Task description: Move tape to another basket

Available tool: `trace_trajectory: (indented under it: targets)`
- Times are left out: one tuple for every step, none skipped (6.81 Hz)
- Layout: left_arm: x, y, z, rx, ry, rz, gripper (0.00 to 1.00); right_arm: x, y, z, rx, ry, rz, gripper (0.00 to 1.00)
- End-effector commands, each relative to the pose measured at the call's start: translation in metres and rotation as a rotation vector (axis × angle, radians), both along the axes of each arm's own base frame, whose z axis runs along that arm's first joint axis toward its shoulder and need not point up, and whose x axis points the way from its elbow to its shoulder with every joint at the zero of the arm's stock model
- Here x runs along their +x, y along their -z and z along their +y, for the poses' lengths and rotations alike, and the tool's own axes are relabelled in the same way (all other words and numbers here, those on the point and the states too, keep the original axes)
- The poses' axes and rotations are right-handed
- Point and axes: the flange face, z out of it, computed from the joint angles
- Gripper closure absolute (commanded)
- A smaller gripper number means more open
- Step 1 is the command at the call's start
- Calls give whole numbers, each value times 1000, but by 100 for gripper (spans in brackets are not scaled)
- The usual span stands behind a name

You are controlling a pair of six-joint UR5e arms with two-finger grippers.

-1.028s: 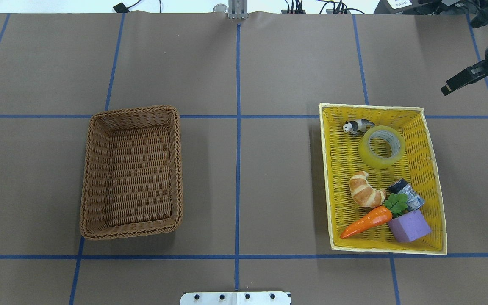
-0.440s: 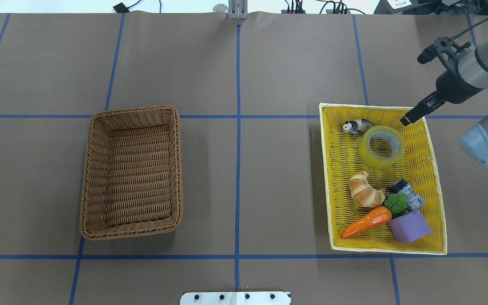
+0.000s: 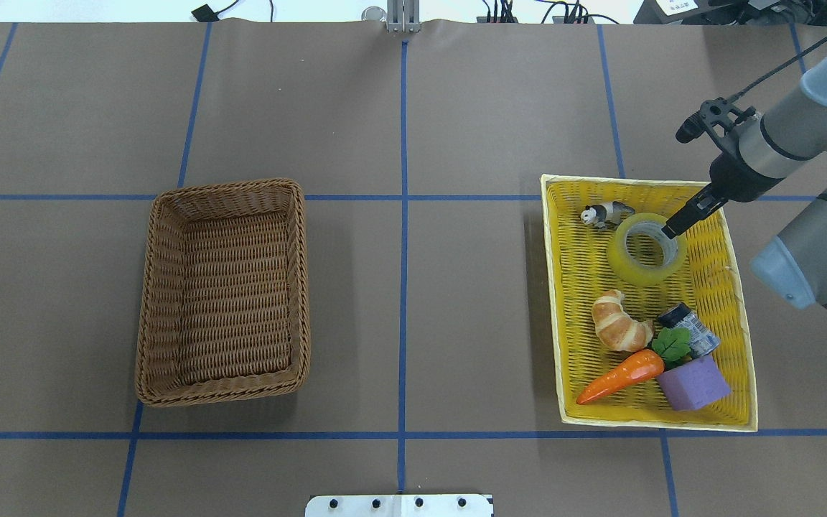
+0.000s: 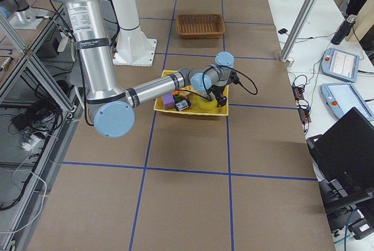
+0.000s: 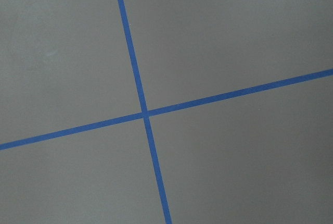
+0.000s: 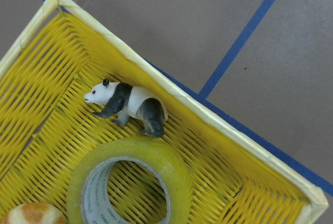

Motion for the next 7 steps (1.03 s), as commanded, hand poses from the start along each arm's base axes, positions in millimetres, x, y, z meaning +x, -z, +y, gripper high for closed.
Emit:
trace_trajectory:
  targets:
    - [0, 1, -1, 2, 0, 0, 1, -20, -11, 4, -11, 26, 28, 0]
    - [0, 1, -2, 2, 0, 0, 2, -30, -18, 9, -16, 44, 38, 1]
    - [0, 0, -2, 0, 0, 0, 1, -35, -22, 11, -23, 51, 45, 13]
    - [0, -1, -2, 1, -1, 0, 1, -36, -24, 10, -26, 51, 49, 62]
    - [0, 0, -2, 3, -1, 1, 1, -35, -27, 8, -5, 44, 69, 100]
    - [0, 0, -2, 3, -1, 1, 2, -34, -25, 7, 4, 37, 74, 100]
    - [0, 0, -2, 3, -1, 1, 2, -26, -17, 4, 12, 17, 62, 100]
